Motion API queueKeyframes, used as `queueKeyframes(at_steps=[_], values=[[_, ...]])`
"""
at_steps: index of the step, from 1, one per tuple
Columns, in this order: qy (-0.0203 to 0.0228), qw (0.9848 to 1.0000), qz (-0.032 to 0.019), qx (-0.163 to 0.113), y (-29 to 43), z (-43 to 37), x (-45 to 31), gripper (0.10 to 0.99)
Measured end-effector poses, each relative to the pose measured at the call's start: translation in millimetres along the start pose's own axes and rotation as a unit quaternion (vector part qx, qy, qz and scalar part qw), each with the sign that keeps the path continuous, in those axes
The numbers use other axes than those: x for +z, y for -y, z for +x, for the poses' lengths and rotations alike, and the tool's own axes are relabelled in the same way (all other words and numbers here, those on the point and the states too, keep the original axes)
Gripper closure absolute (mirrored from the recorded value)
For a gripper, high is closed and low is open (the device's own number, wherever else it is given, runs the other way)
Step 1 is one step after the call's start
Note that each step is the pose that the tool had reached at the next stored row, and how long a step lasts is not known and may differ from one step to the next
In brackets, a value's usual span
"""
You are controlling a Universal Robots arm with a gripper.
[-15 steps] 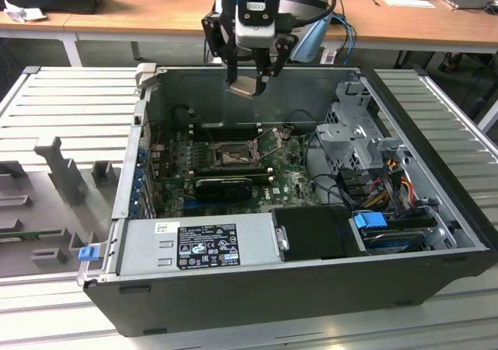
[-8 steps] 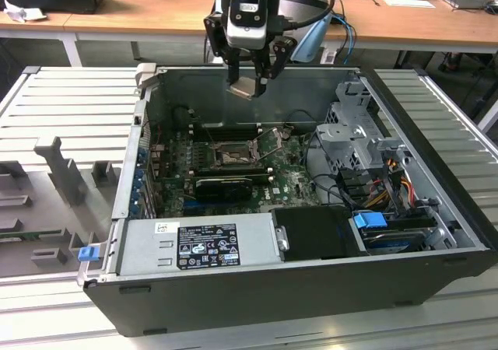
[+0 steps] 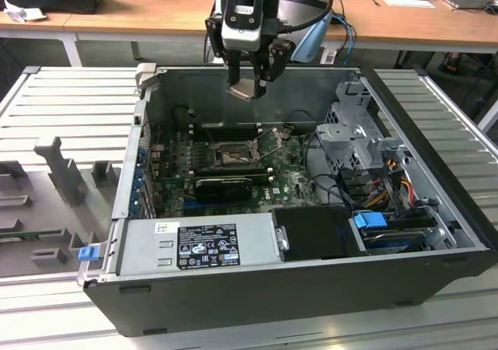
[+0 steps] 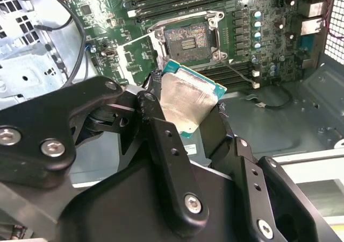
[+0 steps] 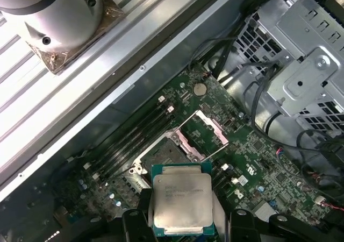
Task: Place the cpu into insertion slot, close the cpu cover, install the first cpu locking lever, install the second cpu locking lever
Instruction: 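Place the cpu into insertion slot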
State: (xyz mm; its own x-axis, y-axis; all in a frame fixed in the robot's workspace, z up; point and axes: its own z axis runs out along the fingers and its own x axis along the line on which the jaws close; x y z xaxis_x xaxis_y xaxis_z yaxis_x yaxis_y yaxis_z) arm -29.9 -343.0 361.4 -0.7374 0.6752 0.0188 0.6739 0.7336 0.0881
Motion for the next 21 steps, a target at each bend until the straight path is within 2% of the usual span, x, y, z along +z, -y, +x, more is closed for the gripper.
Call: queueKeyframes(at_steps=[13, 16, 20, 21], values=[[0.0020, 0.9994, 0.0004, 0.033, 1.1, 0.5, 6.5, 0.557], [0.0032, 0.9989, 0.0001, 0.048, 1.3, 0.6, 7.5, 0.557], [0.0056, 0.9972, -0.0005, 0.075, 1.7, 0.8, 9.6, 0.557], [0.0065, 0.9963, -0.0007, 0.085, 2.0, 1.1, 10.5, 0.557]])
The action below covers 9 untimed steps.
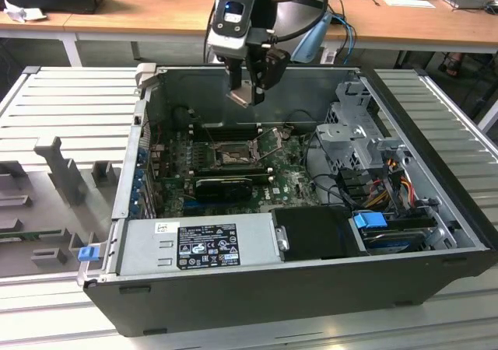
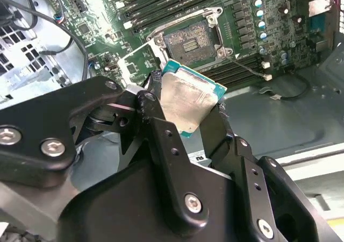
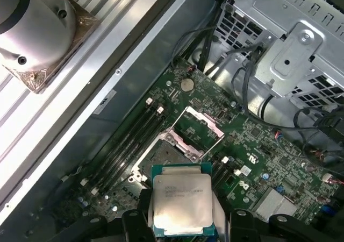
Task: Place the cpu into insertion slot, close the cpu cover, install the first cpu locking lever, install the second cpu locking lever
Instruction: 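Place the cpu into insertion slot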
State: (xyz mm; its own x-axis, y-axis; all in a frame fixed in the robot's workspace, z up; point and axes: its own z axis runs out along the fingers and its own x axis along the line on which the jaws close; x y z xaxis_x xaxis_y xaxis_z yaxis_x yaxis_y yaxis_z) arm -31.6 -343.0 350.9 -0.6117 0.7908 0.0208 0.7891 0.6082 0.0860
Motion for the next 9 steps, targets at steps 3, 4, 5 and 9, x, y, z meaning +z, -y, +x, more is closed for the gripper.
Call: queueKeyframes(at_steps=[3, 4, 5, 9], values=[[0.0014, 0.9999, -0.0003, 0.016, 0.6, 0.4, 0.9, 0.557], [0.0017, 0.9998, -0.0004, 0.020, 0.7, 0.4, 1.2, 0.557], [0.0020, 0.9997, -0.0005, 0.023, 0.7, 0.4, 1.4, 0.557], [0.0038, 0.9991, -0.0009, 0.043, 1.3, 0.8, 2.7, 0.557]])
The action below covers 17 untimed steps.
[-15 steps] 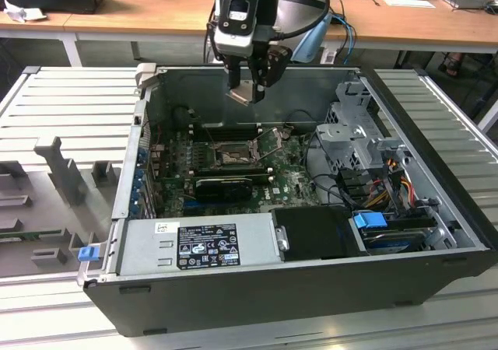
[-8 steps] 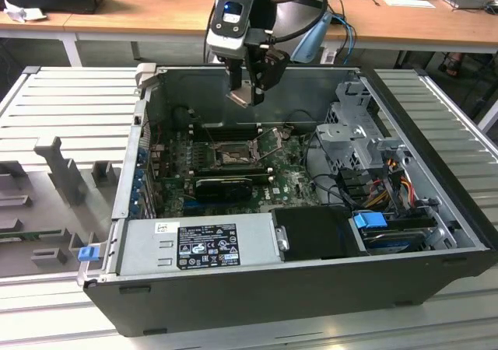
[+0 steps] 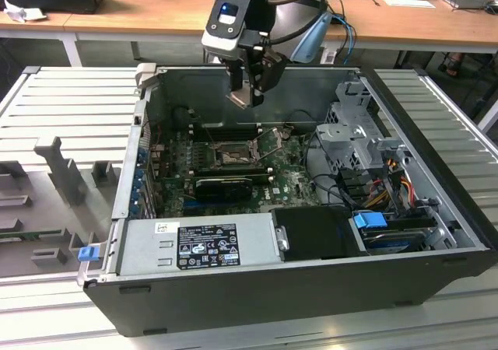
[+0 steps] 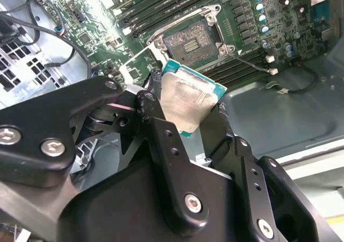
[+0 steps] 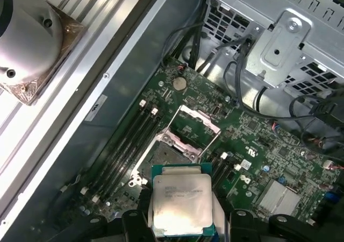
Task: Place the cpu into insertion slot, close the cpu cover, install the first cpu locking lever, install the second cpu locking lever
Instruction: 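Place the cpu into insertion slot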
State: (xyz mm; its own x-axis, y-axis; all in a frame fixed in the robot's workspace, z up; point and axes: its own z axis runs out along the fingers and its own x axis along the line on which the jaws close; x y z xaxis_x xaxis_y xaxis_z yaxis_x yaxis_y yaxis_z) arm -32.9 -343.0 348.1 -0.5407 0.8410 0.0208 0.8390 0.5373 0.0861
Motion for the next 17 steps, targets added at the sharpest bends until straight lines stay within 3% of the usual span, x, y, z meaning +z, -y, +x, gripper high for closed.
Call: queueKeyframes(at_steps=[17], values=[[0.0055, 0.9979, -0.0013, 0.064, 0.3, 0.0, 2.8, 0.557]])
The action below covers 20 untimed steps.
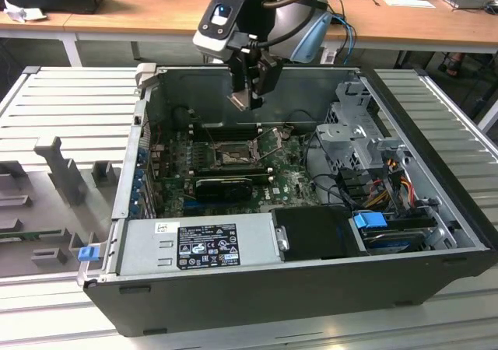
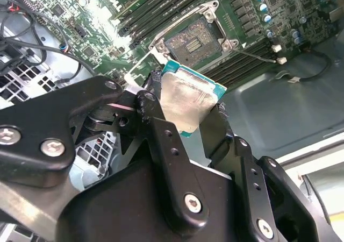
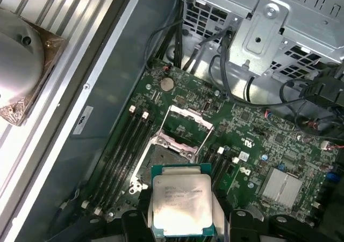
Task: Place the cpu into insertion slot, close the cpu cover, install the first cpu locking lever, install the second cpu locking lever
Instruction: 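Place the cpu into insertion slot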
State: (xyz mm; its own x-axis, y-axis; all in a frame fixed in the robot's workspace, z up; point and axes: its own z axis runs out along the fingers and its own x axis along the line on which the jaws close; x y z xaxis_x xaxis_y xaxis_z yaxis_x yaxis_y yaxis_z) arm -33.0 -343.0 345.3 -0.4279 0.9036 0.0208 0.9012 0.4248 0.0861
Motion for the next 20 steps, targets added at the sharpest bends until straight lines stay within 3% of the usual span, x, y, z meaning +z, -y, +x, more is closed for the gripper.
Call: queueKeyframes(at_steps=[6, 10, 16, 20], values=[[0.0017, 0.9998, -0.0004, 0.020, 0.0, 0.0, 0.7, 0.557], [0.0040, 0.9989, -0.0010, 0.047, 0.4, -0.1, 4.7, 0.557], [0.0072, 0.9965, -0.0018, 0.083, 0.7, -0.2, 8.1, 0.557], [0.0095, 0.9939, -0.0023, 0.110, 0.8, -0.2, 9.1, 0.557]])
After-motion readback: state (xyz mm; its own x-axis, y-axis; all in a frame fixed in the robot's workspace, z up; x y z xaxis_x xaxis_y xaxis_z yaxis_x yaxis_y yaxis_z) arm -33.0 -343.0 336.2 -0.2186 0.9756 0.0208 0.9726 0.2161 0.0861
